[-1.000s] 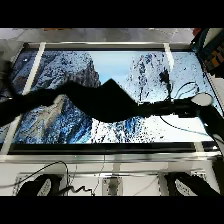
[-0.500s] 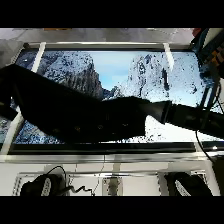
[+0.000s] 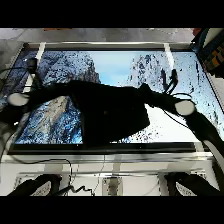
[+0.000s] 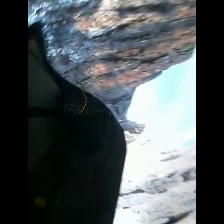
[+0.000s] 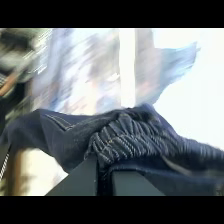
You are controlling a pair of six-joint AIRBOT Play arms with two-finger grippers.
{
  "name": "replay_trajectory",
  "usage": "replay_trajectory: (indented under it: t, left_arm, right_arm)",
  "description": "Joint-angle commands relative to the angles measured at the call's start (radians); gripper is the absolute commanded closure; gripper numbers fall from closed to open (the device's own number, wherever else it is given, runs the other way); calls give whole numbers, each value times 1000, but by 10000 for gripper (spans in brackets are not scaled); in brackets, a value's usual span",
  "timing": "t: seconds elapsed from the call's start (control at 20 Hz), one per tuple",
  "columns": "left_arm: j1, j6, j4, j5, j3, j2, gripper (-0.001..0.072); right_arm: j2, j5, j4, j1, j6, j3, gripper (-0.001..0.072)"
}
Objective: Fold the clothes and pants, and hang the long-sleeved shirts on hangers.
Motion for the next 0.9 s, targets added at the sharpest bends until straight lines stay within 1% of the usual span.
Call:
replay_trajectory:
  t: [0.0,0.1,0.15,0.2,0.25,0.35,0.4,0.45,0.55,0.65,0.7,0.75,0.8,0.85]
  left_arm:
    - [-46,-29,-28,-35,10,-156,690]
    - [-46,-29,-26,-200,10,-157,691]
    - [-47,-40,-26,-289,10,-157,691]
    - [-47,-91,-4,-383,10,-157,691]
    - [-48,-173,44,-472,10,-157,691]
    - [-62,-296,158,-628,9,-157,691]
    - [-74,-336,201,-696,9,-157,691]
    - [-89,-359,215,-763,9,-157,690]
    - [-126,-358,211,-876,9,-157,690]
    - [-169,-357,215,-949,9,-157,690]
    - [-189,-357,223,-954,9,-157,689]
    - [-209,-357,237,-946,9,-158,684]
    - [-227,-354,253,-932,9,-158,605]
    - [-243,-354,264,-914,9,-159,361]
  right_arm:
    - [-153,1,-52,-94,8,-2,673]
    - [-164,179,-97,-176,-60,-2,673]
    - [-164,293,-119,-215,-120,-2,673]
    - [-164,421,-152,-251,-183,-2,673]
    - [-164,542,-203,-281,-219,-2,673]
    - [-165,709,-322,-311,-249,-2,673]
    - [-165,774,-369,-317,-250,-2,673]
    - [-165,837,-402,-317,-252,-2,673]
    - [-165,942,-410,-317,-286,-2,673]
    - [-165,1029,-409,-317,-324,-2,673]
    - [-165,1060,-410,-317,-353,-2,673]
    - [-165,1071,-414,-317,-396,-2,652]
    - [-165,1061,-426,-317,-426,-2,463]
    - [-165,1036,-449,-317,-429,-2,215]
